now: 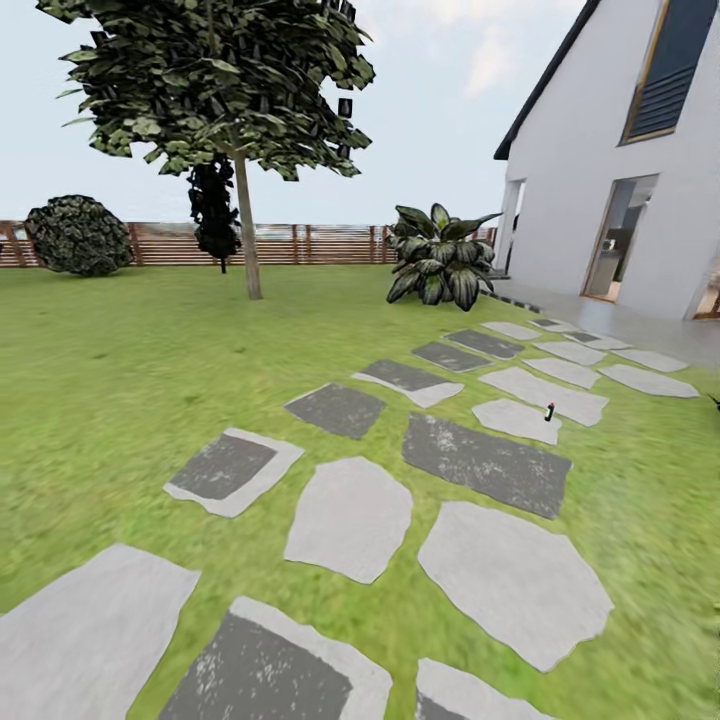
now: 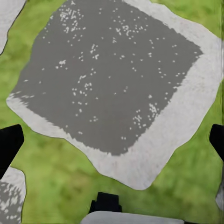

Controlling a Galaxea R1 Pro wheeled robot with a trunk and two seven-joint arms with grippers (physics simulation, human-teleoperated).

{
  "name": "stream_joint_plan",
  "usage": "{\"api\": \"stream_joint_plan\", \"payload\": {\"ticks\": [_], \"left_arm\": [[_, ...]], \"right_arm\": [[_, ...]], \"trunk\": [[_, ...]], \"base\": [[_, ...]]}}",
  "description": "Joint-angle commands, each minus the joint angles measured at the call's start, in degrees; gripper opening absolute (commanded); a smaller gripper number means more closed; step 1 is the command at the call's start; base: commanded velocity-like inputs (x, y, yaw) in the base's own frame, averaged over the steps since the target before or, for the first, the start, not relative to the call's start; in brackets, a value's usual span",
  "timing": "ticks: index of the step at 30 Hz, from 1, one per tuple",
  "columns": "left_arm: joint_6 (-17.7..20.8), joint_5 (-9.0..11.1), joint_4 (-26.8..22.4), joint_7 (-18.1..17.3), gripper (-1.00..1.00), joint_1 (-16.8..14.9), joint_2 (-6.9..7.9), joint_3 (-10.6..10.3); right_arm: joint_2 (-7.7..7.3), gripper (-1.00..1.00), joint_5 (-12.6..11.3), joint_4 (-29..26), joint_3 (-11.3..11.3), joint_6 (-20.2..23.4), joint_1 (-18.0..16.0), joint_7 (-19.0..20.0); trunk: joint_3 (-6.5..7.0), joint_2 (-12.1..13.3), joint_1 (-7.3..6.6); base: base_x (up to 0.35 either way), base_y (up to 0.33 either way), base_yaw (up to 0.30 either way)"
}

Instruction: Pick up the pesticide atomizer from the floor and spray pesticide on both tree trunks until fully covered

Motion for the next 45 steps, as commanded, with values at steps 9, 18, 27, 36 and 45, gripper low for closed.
{"api": "stream_joint_plan", "payload": {"ticks": [9,18,27,36,45], "left_arm": [[-0.1,0.4,-0.1,0.0,1.0,0.0,0.01,0.0],[-0.1,0.4,-0.1,0.0,1.0,0.0,-0.02,-0.1],[-0.1,0.4,0.0,0.0,1.0,0.0,-0.06,-0.2],[-0.1,0.4,0.0,0.0,1.0,0.0,-0.06,-0.2],[-0.1,0.4,0.0,0.0,1.0,0.0,-0.06,0.0]], "right_arm": [[-0.01,1.0,0.0,-0.1,0.0,-0.1,0.0,0.0],[0.0,1.0,0.0,-0.1,0.0,-0.1,0.0,0.0],[0.01,1.0,0.0,-0.1,0.1,-0.1,0.0,0.0],[0.01,1.0,0.0,-0.1,0.0,-0.1,0.0,0.0],[-0.02,1.0,0.0,-0.1,0.1,-0.1,0.0,0.0]], "trunk": [[-0.03,0.0,0.04],[-0.03,0.0,0.04],[-0.03,0.0,0.04],[-0.03,0.0,0.04],[-0.03,0.0,0.04]], "base": [[0.305,-0.124,-0.04],[0.305,-0.128,-0.085],[0.305,-0.15,-0.097],[0.305,-0.173,-0.007],[0.302,-0.18,0.0]]}}
